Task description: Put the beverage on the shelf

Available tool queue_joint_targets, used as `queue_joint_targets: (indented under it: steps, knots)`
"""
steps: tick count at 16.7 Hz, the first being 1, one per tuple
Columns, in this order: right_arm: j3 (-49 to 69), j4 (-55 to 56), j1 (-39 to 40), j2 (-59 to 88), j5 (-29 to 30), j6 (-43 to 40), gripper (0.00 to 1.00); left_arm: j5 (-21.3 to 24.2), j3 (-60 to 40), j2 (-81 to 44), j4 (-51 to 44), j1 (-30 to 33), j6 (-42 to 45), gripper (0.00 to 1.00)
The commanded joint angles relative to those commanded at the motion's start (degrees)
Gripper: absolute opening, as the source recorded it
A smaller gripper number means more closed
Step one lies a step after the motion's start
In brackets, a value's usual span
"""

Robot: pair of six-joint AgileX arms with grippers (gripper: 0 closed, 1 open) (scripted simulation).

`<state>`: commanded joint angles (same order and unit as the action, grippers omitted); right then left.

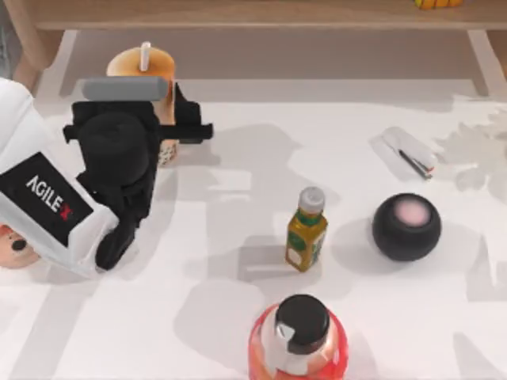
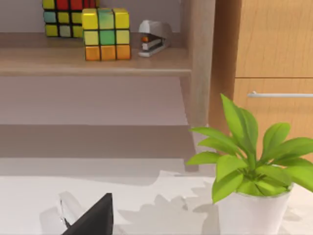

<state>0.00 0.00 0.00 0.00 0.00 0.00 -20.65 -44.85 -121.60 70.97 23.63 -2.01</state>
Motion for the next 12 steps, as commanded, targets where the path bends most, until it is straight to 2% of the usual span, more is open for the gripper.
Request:
queue_joint_targets:
  steps: [12]
  knots:
    - [0.0, 0.0, 0.0, 0.0, 0.0, 0.0, 1.0, 0.0, 0.0, 2.2, -2.2, 0.1, 0.1, 0.0]
